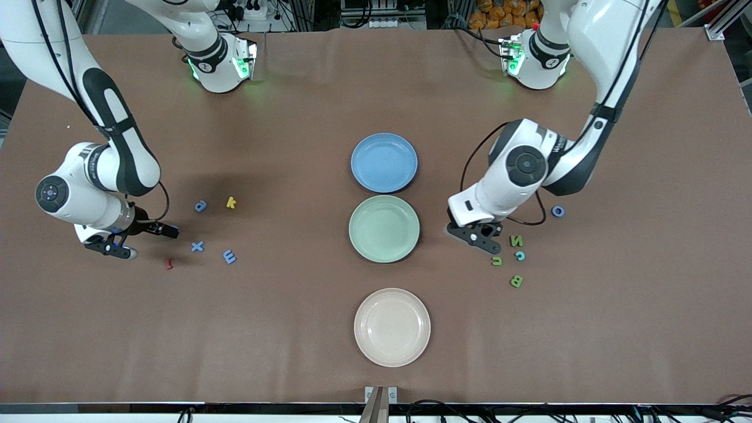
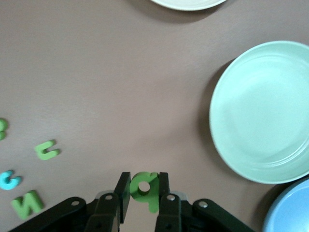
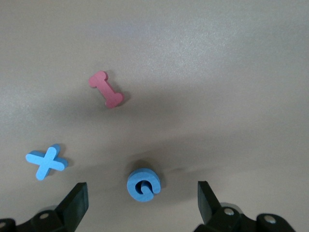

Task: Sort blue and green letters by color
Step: 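Place the green q on the green plate while the right gripper grasps the blue e, then place the blue e on the blue plate while the left gripper grasps the green N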

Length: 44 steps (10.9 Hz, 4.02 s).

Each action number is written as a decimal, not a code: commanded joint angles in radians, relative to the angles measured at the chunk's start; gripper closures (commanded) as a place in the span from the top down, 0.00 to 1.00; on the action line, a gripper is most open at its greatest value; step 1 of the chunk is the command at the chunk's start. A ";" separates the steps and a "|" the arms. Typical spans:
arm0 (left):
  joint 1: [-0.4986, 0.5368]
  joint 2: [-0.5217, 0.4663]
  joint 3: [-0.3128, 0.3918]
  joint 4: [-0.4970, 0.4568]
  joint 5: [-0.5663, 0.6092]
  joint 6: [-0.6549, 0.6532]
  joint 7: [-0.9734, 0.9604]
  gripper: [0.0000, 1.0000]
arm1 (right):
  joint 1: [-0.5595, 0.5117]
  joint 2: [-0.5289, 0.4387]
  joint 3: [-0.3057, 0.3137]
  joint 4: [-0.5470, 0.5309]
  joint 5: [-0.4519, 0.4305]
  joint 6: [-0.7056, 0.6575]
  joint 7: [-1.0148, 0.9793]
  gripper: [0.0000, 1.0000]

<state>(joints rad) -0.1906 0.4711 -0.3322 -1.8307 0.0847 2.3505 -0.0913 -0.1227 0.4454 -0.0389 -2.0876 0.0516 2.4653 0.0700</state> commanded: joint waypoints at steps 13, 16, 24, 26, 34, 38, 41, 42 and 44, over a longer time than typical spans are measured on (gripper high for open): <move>-0.356 0.219 0.110 0.248 0.038 -0.023 -0.665 0.05 | 0.011 -0.020 -0.003 -0.146 0.001 0.164 0.016 0.52; -0.345 0.205 0.111 0.246 0.044 -0.023 -0.665 0.82 | 0.014 -0.013 -0.003 -0.144 0.007 0.181 0.020 0.47; -0.167 0.066 0.108 0.232 0.047 -0.264 -0.478 1.00 | 0.038 0.016 -0.003 -0.135 0.005 0.208 0.077 0.32; -0.118 0.055 0.108 0.223 0.047 -0.324 -0.432 1.00 | 0.038 0.019 -0.004 -0.134 0.005 0.208 0.077 0.18; 0.088 -0.057 0.096 -0.068 0.135 -0.085 -0.269 1.00 | 0.106 -0.124 -0.001 -0.109 0.005 0.002 0.140 0.07; 0.168 -0.052 0.094 -0.194 0.136 0.096 -0.212 1.00 | 0.320 -0.241 0.001 -0.112 0.080 -0.169 0.386 0.07; 0.190 -0.020 0.094 -0.226 0.135 0.153 -0.212 1.00 | 0.584 -0.238 0.001 -0.089 0.169 -0.157 0.614 0.07; 0.201 -0.006 0.093 -0.225 0.130 0.156 -0.214 0.93 | 0.656 -0.238 0.002 -0.082 0.189 -0.157 0.654 0.07; 0.201 0.004 0.094 -0.220 0.129 0.161 -0.220 0.93 | 0.768 -0.222 0.004 -0.040 0.191 -0.161 0.723 0.08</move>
<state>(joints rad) -0.0099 0.4649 -0.2240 -2.0463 0.2014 2.4862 -0.3078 0.5513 0.2193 -0.0238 -2.1647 0.2161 2.3118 0.7348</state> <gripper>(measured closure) 0.066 0.634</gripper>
